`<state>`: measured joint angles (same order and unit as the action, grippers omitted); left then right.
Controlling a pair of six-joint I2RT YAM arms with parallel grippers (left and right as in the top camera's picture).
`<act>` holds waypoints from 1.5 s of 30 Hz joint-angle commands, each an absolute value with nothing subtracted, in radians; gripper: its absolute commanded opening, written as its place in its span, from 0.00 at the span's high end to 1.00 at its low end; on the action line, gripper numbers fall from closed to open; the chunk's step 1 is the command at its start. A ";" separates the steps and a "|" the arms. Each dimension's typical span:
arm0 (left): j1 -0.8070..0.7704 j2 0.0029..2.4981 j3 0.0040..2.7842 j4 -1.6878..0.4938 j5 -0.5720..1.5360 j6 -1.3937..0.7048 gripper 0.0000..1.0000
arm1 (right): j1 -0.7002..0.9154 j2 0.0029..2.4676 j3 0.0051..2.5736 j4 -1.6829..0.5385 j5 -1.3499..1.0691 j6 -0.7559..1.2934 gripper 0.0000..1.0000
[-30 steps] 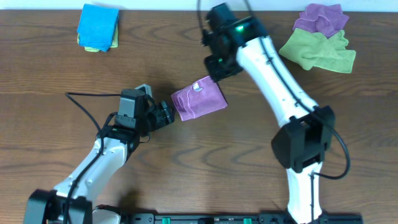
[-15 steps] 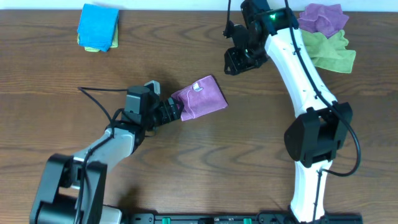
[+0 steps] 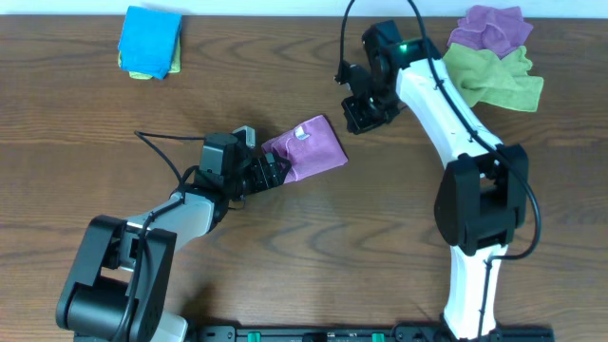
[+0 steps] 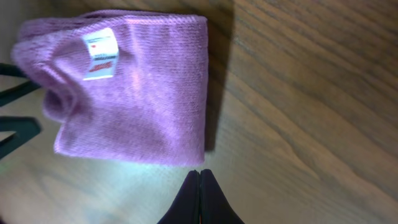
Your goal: Fold the cloth
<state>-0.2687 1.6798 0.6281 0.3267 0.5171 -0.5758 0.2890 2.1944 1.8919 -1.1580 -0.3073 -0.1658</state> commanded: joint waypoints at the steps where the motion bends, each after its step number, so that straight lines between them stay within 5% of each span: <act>1: -0.270 1.692 0.630 0.339 0.513 -0.573 0.19 | 0.282 2.198 1.844 -1.116 -0.322 -0.168 0.99; 45: -0.270 1.890 0.633 0.495 0.512 -0.690 0.21 | 0.378 2.342 1.780 -0.908 -0.322 -0.049 0.99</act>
